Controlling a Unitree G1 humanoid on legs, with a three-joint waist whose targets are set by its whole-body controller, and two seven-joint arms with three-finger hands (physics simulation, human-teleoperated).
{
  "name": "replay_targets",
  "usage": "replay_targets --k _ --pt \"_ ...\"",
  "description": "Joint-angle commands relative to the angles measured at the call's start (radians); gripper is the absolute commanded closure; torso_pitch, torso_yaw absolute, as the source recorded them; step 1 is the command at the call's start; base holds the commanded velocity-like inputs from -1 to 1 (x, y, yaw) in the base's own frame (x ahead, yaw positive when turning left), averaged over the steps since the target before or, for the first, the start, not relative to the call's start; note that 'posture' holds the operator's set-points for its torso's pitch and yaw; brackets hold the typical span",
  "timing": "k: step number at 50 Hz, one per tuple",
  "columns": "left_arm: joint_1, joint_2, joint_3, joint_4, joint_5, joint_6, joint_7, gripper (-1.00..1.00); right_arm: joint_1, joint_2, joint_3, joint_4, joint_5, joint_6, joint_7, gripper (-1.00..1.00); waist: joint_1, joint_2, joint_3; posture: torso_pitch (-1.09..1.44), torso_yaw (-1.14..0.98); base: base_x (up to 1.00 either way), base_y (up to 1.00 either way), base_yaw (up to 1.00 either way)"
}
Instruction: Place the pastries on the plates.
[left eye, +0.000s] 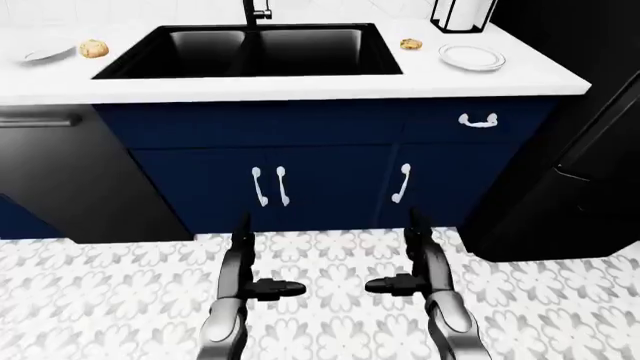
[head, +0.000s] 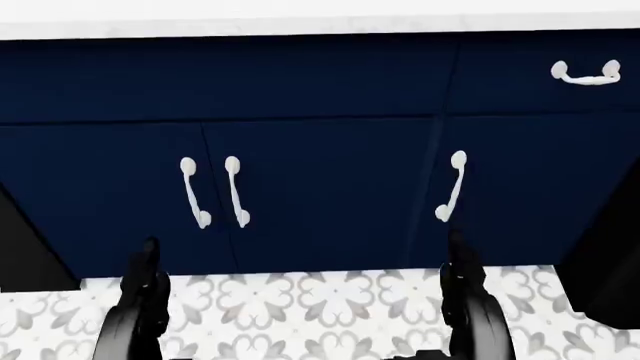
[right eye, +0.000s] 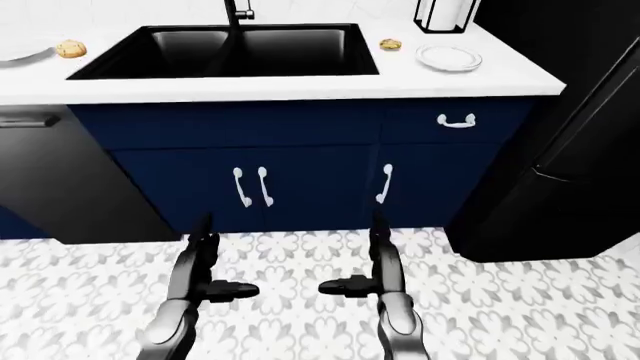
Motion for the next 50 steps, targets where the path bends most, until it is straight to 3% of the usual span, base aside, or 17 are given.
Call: replay_targets --k 1,3,5,7,12,13,16,20,21,23,31,34,37,39,42,48,50 --pt "-0.061 0.025 0.013 -0.151 0.007 0.014 -0.003 -1.0 -0.057 -0.011 0.003 -0.258 -0.011 0.107 -0.02 -1.0 -0.002 -0.008 -0.001 0.0 0.0 0.0 0.0 0.0" --pt "-0.098 0.028 0.026 -0.181 0.024 0.085 0.014 -1.0 -0.086 -0.011 -0.001 -0.347 -0.007 0.191 -0.023 -1.0 0.01 -0.003 -0.067 0.0 0.0 0.0 0.0 0.0" --pt "-0.132 0.044 0.027 -0.254 0.046 0.173 0.013 -1.0 -0.122 -0.014 0.004 -0.419 -0.01 0.251 -0.015 -1.0 0.007 -0.007 -0.025 0.0 0.0 0.0 0.0 0.0" --pt "-0.245 0.076 0.037 -0.345 0.059 0.319 -0.007 -1.0 -0.23 -0.035 -0.017 -0.554 -0.01 0.423 -0.022 -1.0 0.007 -0.005 -0.071 0.0 0.0 0.0 0.0 0.0" --pt "-0.482 0.123 0.07 -0.415 0.079 0.512 -0.017 -1.0 -0.535 -0.12 -0.065 -0.66 0.006 0.712 -0.014 -1.0 0.012 -0.005 -0.084 0.0 0.0 0.0 0.0 0.0" --pt "-0.518 0.135 0.072 -0.417 0.082 0.55 -0.021 -1.0 -0.574 -0.128 -0.072 -0.657 0.015 0.735 -0.011 -1.0 0.01 -0.001 -0.106 0.0 0.0 0.07 0.0 0.0" --pt "-0.632 0.188 0.094 -0.414 0.07 0.623 -0.039 -1.0 -0.694 -0.148 -0.088 -0.623 0.031 0.778 -0.036 -1.0 0.009 0.008 -0.063 0.0 0.0 0.26 -0.04 0.0" --pt "-0.724 0.223 0.111 -0.377 0.055 0.656 -0.041 -1.0 -0.8 -0.162 -0.082 -0.514 0.043 0.729 -0.066 -1.0 0.008 -0.018 -0.062 0.0 0.0 0.33 -0.08 0.0" --pt "-0.725 0.231 0.093 -0.377 0.067 0.655 -0.05 -1.0 -0.821 -0.163 -0.084 -0.494 0.048 0.711 -0.076 -1.0 0.01 -0.026 -0.05 0.0 0.0 0.45 -0.19 0.0" --pt "-0.739 0.217 0.102 -0.383 0.062 0.653 -0.032 -1.0 -0.841 -0.171 -0.08 -0.479 0.055 0.705 -0.086 -1.0 0.013 -0.048 -0.046 0.0 0.0 0.46 -0.19 0.0" --pt "-0.761 0.243 0.109 -0.458 0.069 0.7 -0.036 -1.0 -0.829 -0.221 -0.118 -0.591 0.105 0.78 -0.101 -1.0 0.019 -0.029 -0.043 0.0 0.0 0.46 -0.19 0.0" --pt "-0.768 0.248 0.134 -0.475 0.061 0.699 -0.012 -1.0 -0.803 -0.21 -0.122 -0.586 0.118 0.75 -0.119 -1.0 0.003 -0.004 -0.038 0.0 0.0 0.49 -0.26 0.0" --pt "-0.782 0.254 0.129 -0.442 0.049 0.674 0.005 -1.0 -0.775 -0.205 -0.119 -0.596 0.128 0.74 -0.136 -1.0 -0.015 0.068 -0.048 0.0 0.0 0.51 -0.36 0.0" --pt "-0.792 0.262 0.119 -0.422 0.048 0.669 0.001 -1.0 -0.762 -0.21 -0.121 -0.597 0.135 0.732 -0.138 -1.0 -0.008 0.066 -0.026 0.0 0.0 0.5 -0.36 0.0" --pt "-0.857 0.274 0.115 -0.365 0.051 0.664 0.003 -1.0 -0.756 -0.213 -0.122 -0.596 0.142 0.726 -0.146 -1.0 0.006 0.064 -0.051 0.0 0.0 0.49 -0.36 0.0" --pt "-0.872 0.282 0.114 -0.356 0.062 0.656 0.008 -1.0 -0.749 -0.219 -0.132 -0.605 0.162 0.732 -0.166 -1.0 0.029 0.029 -0.046 0.0 0.0 0.49 -0.4 0.0" --pt "-0.865 0.279 0.118 -0.366 0.061 0.66 0.011 -1.0 -0.752 -0.223 -0.132 -0.601 0.164 0.73 -0.171 -1.0 0.02 0.02 -0.06 0.0 0.0 0.38 -0.58 0.0"
